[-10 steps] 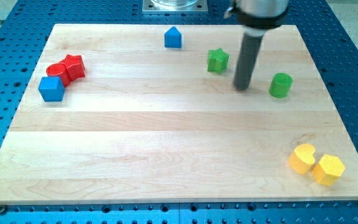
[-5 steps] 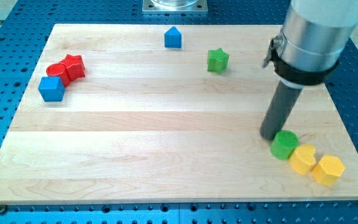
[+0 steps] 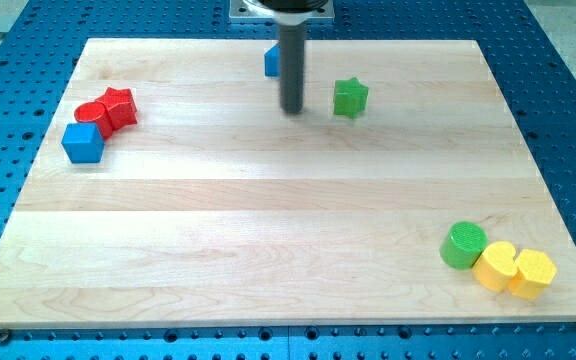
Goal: Push the green blocks towards the bottom right corner
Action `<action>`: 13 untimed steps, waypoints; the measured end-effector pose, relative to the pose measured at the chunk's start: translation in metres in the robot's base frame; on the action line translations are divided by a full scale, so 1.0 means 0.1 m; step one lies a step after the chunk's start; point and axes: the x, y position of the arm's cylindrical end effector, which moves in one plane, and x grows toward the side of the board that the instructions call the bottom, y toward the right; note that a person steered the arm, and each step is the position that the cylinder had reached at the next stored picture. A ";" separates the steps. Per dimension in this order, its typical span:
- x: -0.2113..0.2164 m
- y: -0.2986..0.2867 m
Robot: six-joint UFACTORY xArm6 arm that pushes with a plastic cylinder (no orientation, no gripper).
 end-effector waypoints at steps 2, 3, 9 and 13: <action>0.10 1.20; -0.06 1.63; 1.42 1.74; 0.81 0.00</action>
